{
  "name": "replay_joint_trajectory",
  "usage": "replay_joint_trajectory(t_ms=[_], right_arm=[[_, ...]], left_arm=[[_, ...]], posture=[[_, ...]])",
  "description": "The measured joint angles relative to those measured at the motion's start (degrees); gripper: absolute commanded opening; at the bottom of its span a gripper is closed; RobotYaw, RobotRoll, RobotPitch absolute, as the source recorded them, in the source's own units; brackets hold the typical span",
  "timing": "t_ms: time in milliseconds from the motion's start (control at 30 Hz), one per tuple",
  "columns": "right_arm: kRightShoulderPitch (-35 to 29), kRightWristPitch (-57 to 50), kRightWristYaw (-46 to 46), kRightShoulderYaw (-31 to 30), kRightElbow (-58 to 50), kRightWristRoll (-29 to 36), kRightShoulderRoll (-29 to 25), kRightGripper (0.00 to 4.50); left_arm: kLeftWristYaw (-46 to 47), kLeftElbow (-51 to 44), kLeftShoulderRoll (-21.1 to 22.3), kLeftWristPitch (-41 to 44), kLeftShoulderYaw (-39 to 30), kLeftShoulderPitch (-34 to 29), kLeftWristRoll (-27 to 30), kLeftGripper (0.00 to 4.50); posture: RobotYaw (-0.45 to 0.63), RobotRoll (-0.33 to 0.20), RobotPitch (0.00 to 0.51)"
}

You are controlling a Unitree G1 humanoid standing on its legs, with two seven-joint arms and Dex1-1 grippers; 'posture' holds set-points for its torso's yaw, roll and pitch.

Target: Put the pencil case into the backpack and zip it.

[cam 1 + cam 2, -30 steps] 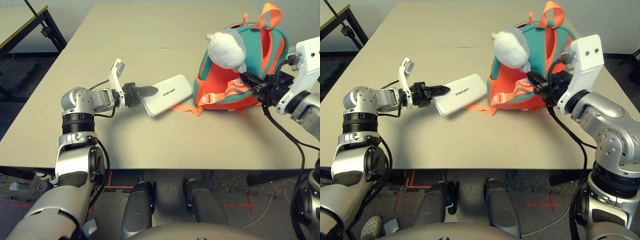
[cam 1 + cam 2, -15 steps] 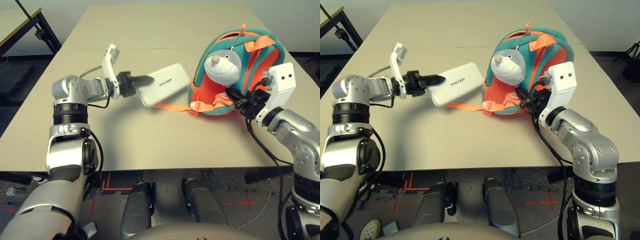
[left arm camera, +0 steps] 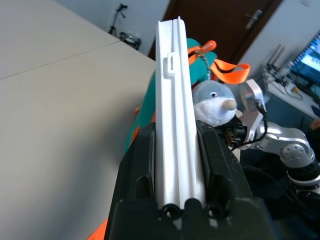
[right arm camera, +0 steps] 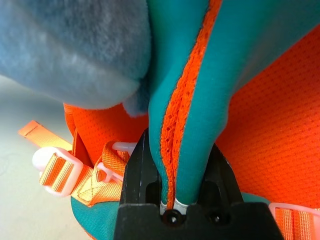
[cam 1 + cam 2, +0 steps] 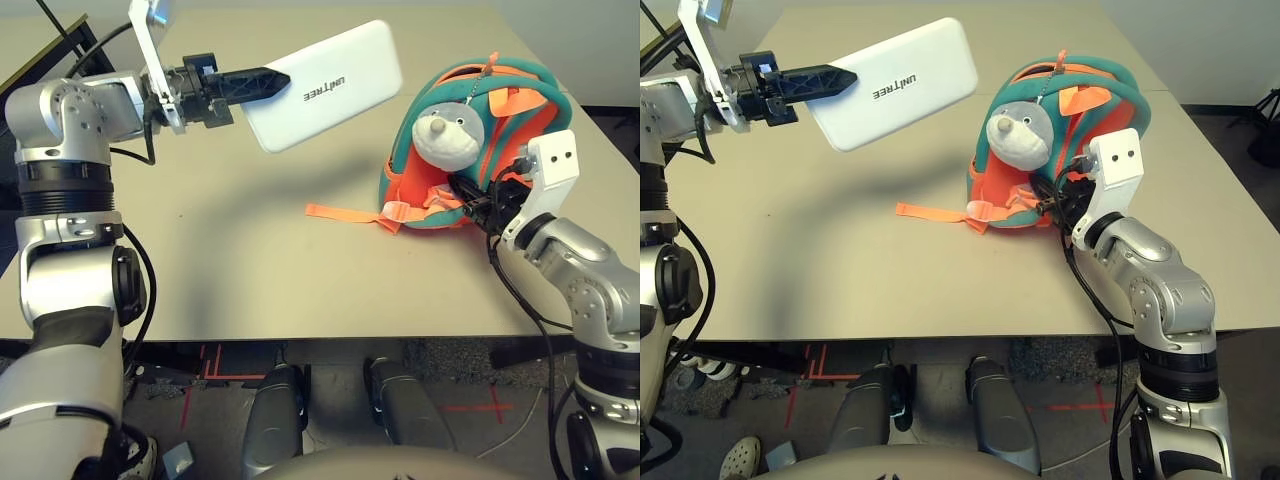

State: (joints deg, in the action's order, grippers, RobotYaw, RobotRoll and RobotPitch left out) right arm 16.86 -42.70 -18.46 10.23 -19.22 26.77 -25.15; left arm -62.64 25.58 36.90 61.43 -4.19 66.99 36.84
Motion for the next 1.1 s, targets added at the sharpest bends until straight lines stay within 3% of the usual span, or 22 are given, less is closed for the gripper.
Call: replay_joint_trajectory(t_ms=[367, 667, 1100], right_arm=[[1.04, -0.13, 0.34, 0.05, 0.56, -0.02, 0.49, 0.55], [1.21, -0.38, 1.15, 0.29, 0.56, -0.05, 0.48, 0.55], [1.23, -0.50, 1.37, 0.44, 0.52, -0.04, 0.48, 0.55]], left_arm=[[-2.84, 13.44, -4.06, -11.16, 4.75, 4.16, -8.14, 1.02], [-9.66, 16.27, -6.25, -14.50, 7.18, 6.57, -11.90, 1.02], [-18.74, 17.46, -4.54, -16.17, 9.49, 7.07, -14.44, 1.02]], posture=[[-0.22, 0.000, 0.148], [-0.24, 0.000, 0.146], [-0.24, 0.000, 0.148]])
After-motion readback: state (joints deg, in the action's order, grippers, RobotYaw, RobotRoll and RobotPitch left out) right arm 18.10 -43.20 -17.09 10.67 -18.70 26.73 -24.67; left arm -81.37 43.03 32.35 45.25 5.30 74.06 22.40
